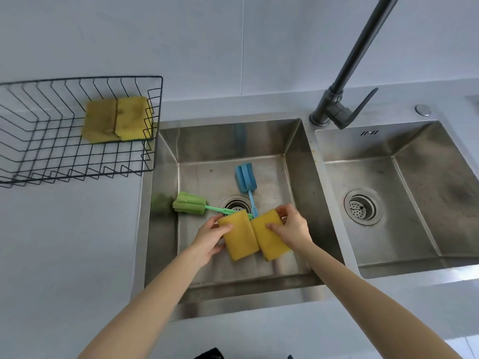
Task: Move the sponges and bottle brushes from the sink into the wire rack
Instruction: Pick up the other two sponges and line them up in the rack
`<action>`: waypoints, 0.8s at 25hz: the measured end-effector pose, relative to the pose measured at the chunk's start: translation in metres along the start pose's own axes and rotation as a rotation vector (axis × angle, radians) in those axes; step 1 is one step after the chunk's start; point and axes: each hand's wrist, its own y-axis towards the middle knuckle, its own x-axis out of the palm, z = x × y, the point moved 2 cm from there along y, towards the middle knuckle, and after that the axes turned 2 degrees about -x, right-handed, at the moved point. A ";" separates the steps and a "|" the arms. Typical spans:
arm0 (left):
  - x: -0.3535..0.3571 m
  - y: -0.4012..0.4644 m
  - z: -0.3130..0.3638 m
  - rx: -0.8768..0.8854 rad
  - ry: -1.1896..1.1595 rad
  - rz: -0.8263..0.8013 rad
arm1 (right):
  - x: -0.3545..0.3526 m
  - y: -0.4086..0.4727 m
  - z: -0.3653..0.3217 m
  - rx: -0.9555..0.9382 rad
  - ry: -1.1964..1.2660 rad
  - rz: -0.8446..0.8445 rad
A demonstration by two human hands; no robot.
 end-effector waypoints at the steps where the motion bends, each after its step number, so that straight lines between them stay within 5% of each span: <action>1: -0.004 -0.005 0.004 0.023 -0.005 -0.014 | -0.001 -0.002 -0.005 -0.011 0.012 -0.002; 20: -0.060 -0.079 0.062 0.479 0.041 0.073 | -0.022 -0.036 -0.094 -0.136 0.270 0.055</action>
